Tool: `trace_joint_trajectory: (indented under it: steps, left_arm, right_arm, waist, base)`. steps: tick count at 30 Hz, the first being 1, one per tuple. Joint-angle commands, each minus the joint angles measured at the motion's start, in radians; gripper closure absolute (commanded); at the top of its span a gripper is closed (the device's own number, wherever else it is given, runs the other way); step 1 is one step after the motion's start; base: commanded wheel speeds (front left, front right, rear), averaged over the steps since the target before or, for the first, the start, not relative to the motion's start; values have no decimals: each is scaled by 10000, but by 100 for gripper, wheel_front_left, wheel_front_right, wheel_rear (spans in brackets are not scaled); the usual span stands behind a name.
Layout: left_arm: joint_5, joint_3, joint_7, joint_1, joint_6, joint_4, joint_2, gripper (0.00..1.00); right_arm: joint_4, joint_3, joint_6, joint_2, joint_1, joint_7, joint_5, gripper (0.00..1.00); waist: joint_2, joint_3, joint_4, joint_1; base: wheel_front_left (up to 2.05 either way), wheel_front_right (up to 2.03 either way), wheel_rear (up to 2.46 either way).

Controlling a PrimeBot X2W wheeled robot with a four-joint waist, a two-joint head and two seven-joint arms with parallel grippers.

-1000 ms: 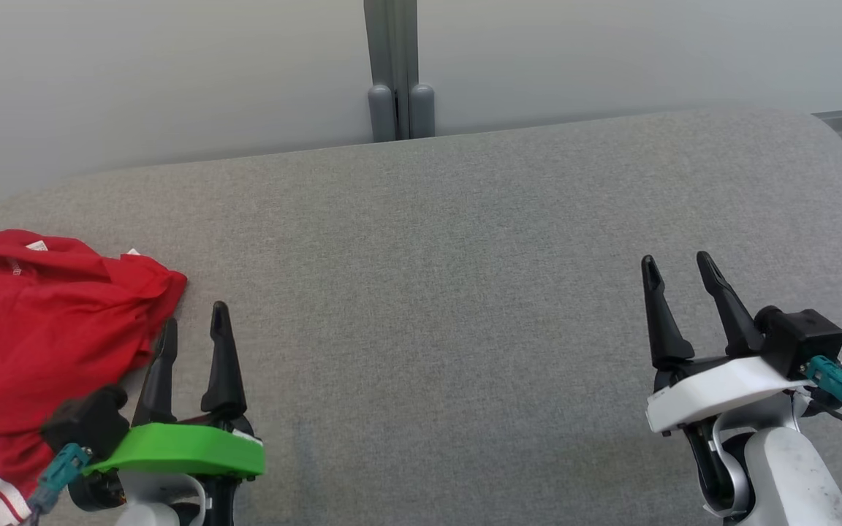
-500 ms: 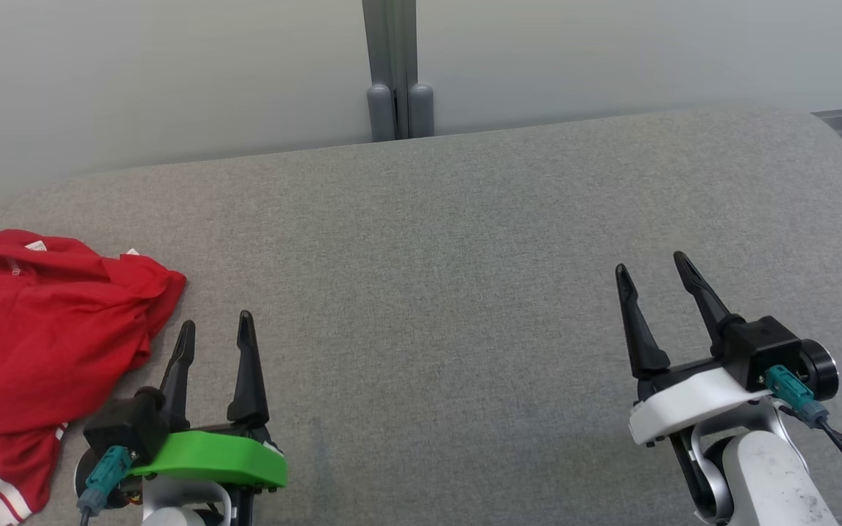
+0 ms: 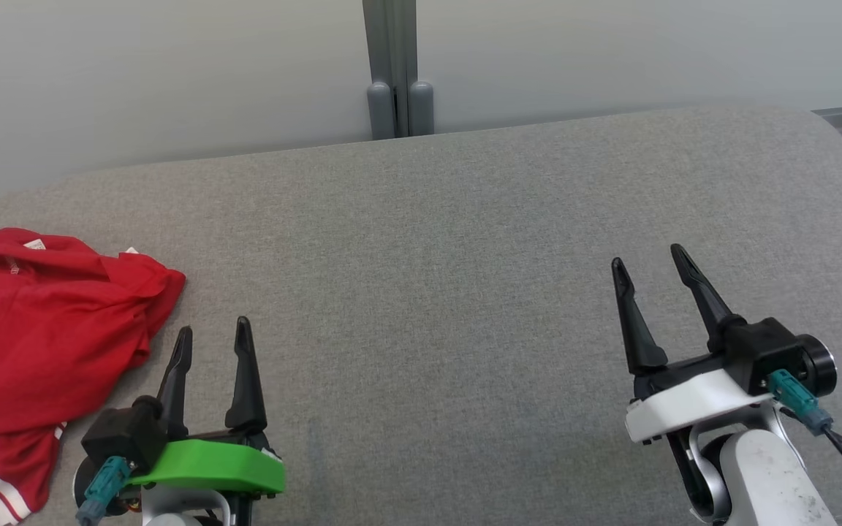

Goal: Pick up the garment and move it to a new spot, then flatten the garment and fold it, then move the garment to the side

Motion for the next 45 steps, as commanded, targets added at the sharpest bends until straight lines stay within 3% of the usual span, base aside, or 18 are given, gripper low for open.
trace_joint_trajectory:
  steps: [1, 6, 14, 32, 39, 45]
  left_arm:
    - [-59, 47, -93, 144, -48, -85, 71, 0]
    - [-356, 158, -197, 182, -176, -82, 73, 0]
    - [28, 98, -339, 257, -238, -42, 77, 0]
    - [889, -99, -552, 227, -44, -56, 83, 0]
    - [919, -45, -552, 212, -10, -69, 81, 0]
    - [891, 109, -552, 256, 37, -114, 80, 0]
  right_arm:
    - [-150, 15, 3, -12, 26, -105, 290, 0]
    - [-199, 210, 3, -13, 144, -206, 792, 0]
    - [65, 369, 3, -17, 223, -365, 1490, 0]
    - [265, 630, 3, -20, 173, -574, 1084, 0]
    - [290, 683, 3, -18, 307, -574, 1269, 0]
    - [356, 854, 3, -18, 428, -574, 1356, 0]
  waist:
    - [-1, 4, -7, -1]
    - [-1, 12, -32, -1]
    - [-1, 41, -70, -1]
    - [-1, 71, 75, -1]
    - [-1, -13, 588, -1]
    - [-1, -142, 1554, -1]
  base:
    - [0, 0, 0]
    - [0, 0, 0]
    - [0, 0, 0]
    - [0, 0, 0]
    - [0, 0, 0]
    - [0, 0, 0]
